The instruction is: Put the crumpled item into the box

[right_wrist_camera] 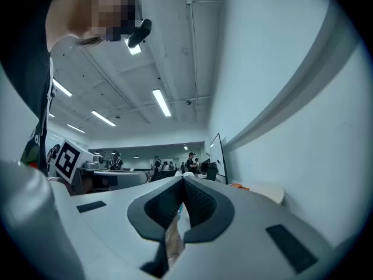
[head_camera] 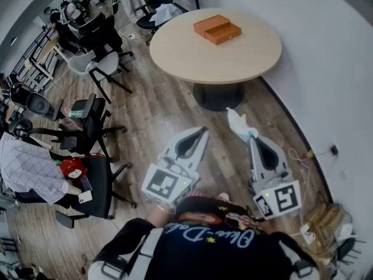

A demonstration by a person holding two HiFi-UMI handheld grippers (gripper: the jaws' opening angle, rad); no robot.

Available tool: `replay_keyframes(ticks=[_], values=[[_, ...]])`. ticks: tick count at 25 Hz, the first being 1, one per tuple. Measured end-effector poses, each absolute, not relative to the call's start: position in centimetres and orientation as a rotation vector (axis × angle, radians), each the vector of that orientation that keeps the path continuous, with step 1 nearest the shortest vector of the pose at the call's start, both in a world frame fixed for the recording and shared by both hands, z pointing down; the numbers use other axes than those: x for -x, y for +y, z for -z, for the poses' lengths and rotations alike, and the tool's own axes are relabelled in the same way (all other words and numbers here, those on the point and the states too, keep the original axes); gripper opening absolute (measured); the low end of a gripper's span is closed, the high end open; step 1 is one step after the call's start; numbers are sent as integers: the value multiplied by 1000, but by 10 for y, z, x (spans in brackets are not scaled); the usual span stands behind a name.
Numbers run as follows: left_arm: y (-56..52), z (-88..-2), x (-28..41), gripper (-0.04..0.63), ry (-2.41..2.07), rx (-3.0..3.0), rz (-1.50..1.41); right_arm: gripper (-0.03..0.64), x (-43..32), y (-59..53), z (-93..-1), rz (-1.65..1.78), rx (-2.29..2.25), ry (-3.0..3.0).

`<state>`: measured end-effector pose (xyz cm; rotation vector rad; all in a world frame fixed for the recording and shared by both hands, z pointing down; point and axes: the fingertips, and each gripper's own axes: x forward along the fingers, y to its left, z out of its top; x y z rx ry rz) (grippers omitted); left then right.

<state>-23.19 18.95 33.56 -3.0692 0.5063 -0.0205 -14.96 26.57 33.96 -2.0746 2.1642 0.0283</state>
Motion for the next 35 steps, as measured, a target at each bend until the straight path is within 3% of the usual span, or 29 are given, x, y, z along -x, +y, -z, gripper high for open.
replay_keyframes(ticks=[22, 35], values=[[174, -337, 272, -8, 722, 3029, 48, -2, 165, 237, -347, -26, 1938, 2275], [172, -337, 263, -8, 751, 3028, 49, -2, 150, 232, -347, -22, 1911, 2256]])
